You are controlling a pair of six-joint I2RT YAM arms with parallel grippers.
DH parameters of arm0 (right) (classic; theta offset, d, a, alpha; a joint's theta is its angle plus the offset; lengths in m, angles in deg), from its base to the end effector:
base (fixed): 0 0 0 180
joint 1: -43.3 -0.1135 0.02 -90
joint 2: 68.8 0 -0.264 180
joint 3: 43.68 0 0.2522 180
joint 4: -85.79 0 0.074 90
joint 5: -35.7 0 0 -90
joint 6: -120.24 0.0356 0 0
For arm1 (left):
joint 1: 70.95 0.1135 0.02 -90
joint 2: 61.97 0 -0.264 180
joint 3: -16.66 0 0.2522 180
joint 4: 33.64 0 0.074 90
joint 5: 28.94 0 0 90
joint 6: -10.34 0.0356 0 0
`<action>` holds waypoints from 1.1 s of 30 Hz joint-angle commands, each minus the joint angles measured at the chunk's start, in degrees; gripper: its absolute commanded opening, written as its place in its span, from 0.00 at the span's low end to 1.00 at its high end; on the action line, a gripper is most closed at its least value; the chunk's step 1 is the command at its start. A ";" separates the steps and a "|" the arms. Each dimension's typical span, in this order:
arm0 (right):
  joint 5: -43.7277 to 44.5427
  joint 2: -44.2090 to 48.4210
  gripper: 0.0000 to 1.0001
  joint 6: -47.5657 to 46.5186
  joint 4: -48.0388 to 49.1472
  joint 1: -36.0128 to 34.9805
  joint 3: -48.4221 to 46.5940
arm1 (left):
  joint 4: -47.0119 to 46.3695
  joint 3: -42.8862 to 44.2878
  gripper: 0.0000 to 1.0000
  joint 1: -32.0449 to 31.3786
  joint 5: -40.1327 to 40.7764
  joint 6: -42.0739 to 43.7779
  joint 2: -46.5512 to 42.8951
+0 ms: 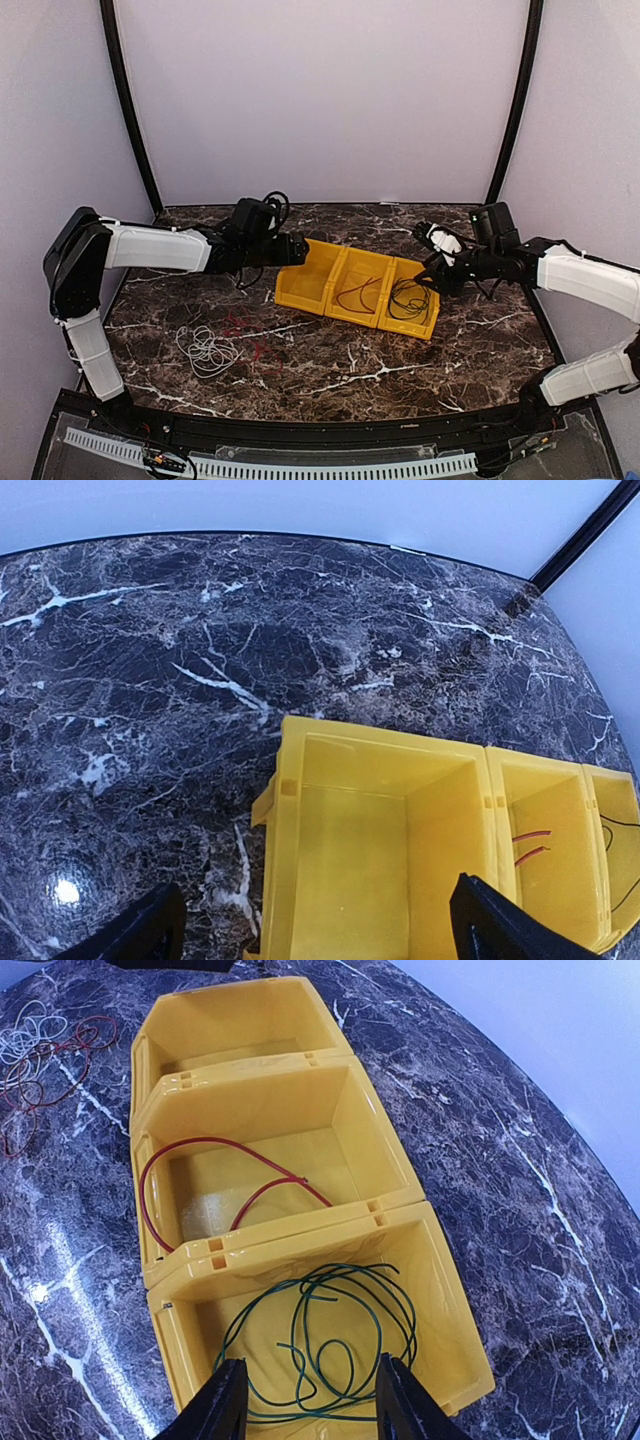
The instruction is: Untangle the cables
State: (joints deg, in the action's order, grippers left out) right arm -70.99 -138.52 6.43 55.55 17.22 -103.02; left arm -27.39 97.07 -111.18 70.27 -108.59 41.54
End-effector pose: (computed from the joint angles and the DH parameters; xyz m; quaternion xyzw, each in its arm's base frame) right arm 0.2278 0.1229 0.2453 -0.4341 0.7895 0.1400 0.4106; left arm 0.3158 -0.2597 0.2178 0.0444 0.8602 -0.2286 0.4537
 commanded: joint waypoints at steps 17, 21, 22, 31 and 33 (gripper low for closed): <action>-2.28 -0.18 0.45 -1.54 3.12 0.07 -0.09 | 4.76 -1.15 0.84 -7.44 -12.87 4.48 -3.02; -2.79 -0.32 0.45 -1.32 2.72 0.07 -0.30 | 17.48 1.87 0.84 -7.75 -4.37 1.25 -3.22; -2.86 -0.18 0.45 -1.32 2.68 0.07 -0.30 | 21.23 1.80 0.84 -7.76 -3.19 0.08 -4.32; -4.38 -0.98 0.43 -2.39 2.33 -0.38 -0.25 | 37.53 -6.08 0.76 -7.76 5.65 -5.79 -18.65; -4.47 -1.29 0.43 -2.50 2.03 -0.97 -0.49 | 41.23 -7.22 0.74 -7.76 6.38 -8.51 -20.39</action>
State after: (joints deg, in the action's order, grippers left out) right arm -74.05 -139.00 4.77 57.02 17.08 -103.00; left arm 2.58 92.40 -118.96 72.21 -111.71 25.89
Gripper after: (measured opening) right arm 0.431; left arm 0.758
